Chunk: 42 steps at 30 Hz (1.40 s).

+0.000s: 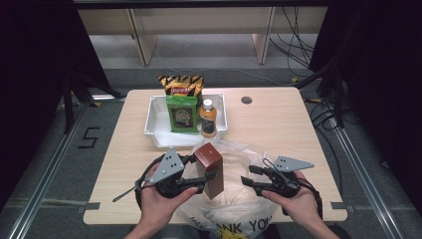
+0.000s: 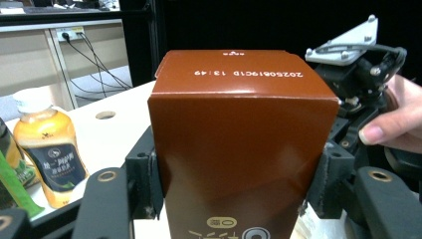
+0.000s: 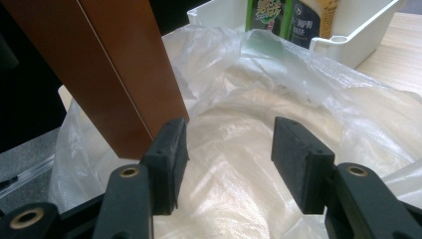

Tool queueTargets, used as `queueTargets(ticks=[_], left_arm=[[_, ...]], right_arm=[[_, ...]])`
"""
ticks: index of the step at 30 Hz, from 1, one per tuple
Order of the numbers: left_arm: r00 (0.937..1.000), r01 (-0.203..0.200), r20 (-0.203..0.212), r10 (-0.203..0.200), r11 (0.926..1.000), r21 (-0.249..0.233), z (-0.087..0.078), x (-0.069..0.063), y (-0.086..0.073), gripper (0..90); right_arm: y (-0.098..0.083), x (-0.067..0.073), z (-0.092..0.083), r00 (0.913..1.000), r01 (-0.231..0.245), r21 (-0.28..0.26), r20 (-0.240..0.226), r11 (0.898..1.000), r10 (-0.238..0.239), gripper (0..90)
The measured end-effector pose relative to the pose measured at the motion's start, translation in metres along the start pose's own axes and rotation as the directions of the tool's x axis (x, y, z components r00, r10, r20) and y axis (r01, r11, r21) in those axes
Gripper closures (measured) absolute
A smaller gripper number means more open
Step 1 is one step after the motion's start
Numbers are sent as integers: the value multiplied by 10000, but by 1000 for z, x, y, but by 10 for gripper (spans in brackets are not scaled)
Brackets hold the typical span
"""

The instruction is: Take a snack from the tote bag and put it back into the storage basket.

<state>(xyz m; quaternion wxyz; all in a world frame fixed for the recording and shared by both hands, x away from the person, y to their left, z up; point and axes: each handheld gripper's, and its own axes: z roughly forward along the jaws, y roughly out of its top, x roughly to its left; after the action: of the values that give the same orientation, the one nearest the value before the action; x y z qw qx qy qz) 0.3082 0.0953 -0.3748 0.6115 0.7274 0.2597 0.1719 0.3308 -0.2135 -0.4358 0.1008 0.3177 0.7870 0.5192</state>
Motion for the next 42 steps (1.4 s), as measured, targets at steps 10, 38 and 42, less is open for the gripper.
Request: queueTargets(ticks=[10,38,42], left_arm=[[10000,65,-14,-65,9998,-207,-3,3,17,381],[9992,181,-348,-199,9986,-492,-14,16,31,381],[9994,217,-275,-232,9982,-551,-15,15,32,382]], right_arm=[[-2,1,-2,9987,-498,262,149,9984,494,469],[-1,-3,-5,9994,-266,-89,199,9996,268,461],[-1,-1,-5,9987,-429,-39,258,9991,430,460]])
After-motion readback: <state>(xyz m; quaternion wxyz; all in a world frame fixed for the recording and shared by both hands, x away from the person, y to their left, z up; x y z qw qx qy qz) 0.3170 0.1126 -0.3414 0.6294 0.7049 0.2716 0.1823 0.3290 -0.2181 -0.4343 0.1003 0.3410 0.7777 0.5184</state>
